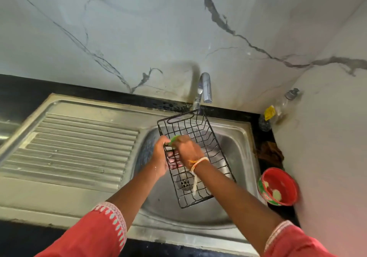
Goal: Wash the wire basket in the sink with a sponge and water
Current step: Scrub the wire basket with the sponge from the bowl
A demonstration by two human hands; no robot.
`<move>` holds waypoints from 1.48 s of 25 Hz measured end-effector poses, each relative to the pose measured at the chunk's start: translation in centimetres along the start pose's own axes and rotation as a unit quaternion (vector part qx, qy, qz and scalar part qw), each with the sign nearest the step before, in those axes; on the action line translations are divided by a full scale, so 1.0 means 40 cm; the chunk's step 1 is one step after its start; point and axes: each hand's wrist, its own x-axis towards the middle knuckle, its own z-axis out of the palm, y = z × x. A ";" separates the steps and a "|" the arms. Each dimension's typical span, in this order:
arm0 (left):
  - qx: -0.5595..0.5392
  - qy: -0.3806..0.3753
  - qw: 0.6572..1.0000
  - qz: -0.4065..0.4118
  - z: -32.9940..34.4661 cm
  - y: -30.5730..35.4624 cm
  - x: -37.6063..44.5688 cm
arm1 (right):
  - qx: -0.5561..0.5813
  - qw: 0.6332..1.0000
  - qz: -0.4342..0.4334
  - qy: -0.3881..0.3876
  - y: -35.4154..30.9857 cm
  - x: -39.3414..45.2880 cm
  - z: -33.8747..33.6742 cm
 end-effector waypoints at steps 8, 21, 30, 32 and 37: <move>0.030 0.001 0.999 0.017 0.019 0.020 0.074 | 0.014 0.999 0.035 0.003 0.006 -0.001 0.040; 0.024 0.001 0.999 0.041 0.023 0.023 0.113 | 0.114 0.921 0.334 0.168 0.019 0.056 0.007; 0.095 0.000 0.985 0.144 0.009 -0.001 0.116 | 0.152 0.938 0.242 0.194 0.005 0.057 0.053; 0.084 -0.012 0.987 0.136 0.011 -0.009 0.114 | 0.097 0.979 0.077 0.163 0.010 0.034 0.083; 0.097 -0.018 0.989 0.111 0.009 -0.032 0.120 | 0.140 0.907 0.318 0.239 0.051 0.064 0.065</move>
